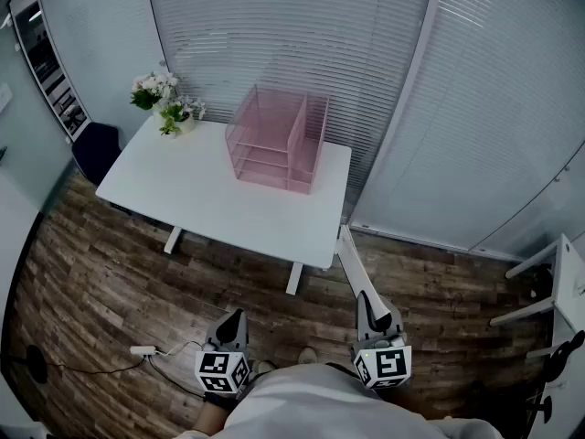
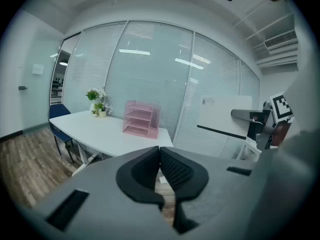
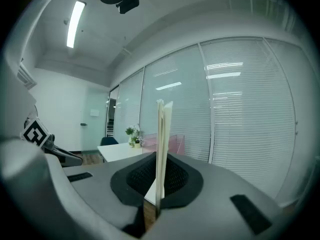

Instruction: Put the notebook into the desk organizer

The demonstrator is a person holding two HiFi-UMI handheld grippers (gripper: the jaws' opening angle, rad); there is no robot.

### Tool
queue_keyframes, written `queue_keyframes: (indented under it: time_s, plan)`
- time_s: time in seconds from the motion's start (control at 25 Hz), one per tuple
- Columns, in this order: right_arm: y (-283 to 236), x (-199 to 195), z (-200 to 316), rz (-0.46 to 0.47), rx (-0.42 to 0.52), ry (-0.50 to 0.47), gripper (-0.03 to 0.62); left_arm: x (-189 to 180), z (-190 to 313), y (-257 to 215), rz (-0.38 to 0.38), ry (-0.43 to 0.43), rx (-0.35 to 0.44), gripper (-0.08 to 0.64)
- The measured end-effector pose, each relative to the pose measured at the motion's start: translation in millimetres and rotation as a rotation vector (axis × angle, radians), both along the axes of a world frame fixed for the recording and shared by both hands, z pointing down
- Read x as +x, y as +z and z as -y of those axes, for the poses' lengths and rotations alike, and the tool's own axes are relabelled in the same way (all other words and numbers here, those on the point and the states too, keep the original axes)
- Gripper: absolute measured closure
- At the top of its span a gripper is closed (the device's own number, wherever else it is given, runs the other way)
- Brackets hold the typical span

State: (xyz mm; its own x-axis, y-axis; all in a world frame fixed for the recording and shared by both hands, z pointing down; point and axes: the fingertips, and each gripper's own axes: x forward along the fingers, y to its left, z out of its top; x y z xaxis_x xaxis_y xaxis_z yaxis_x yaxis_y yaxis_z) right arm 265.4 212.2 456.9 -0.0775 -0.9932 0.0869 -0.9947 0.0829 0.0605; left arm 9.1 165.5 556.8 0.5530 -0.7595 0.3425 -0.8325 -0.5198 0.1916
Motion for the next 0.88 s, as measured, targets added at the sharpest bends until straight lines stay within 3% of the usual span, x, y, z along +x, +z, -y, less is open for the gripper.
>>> queue_keyframes:
  time_s: [0.88]
  plan:
    - [-3.6,14.8,2.1,0.014,0.04,-0.028,0.569,10.4,-15.7,3.4,0.023,-0.046,0.002,0.551]
